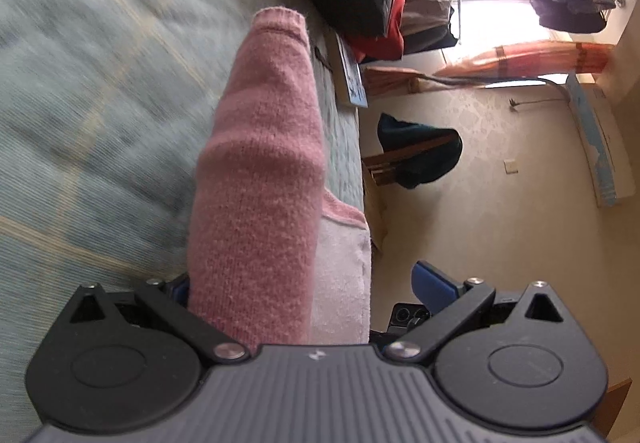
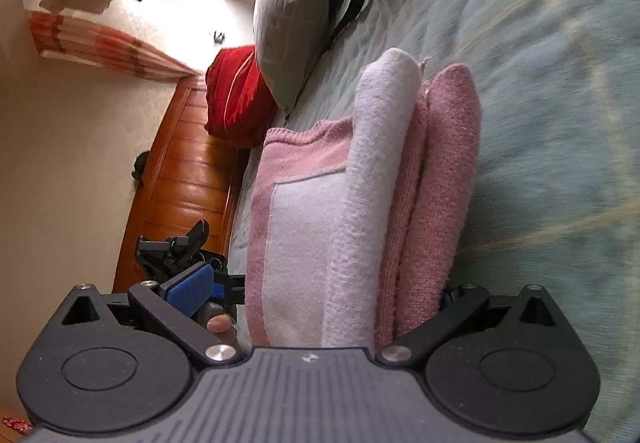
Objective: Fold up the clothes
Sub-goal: 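Close both grippers on the sweater stack, pinching its folded layers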
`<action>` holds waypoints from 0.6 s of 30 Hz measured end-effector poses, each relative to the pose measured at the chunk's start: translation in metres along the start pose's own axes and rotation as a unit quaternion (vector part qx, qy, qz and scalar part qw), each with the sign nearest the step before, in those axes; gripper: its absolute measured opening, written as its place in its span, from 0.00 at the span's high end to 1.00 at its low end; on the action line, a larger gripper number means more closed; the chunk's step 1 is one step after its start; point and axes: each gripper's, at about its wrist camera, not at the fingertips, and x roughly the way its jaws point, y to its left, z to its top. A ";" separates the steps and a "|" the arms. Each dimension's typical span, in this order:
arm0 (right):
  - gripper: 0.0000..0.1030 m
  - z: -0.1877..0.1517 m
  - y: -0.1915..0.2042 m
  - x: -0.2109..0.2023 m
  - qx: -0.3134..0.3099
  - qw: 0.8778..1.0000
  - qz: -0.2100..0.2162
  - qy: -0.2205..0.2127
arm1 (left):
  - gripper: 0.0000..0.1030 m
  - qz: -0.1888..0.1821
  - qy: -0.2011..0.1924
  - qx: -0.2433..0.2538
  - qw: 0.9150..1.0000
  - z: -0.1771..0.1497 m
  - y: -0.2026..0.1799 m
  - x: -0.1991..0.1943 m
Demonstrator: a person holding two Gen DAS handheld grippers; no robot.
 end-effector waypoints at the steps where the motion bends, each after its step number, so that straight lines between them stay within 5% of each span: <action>1: 0.00 0.000 0.004 0.007 -0.002 1.000 0.001 0.005 | 0.02 0.000 -0.005 0.000 1.000 0.002 0.002 -0.009; 18: 0.00 0.001 0.097 0.175 -0.040 0.994 0.028 0.097 | 0.02 0.026 -0.120 -0.007 0.992 0.033 0.029 -0.182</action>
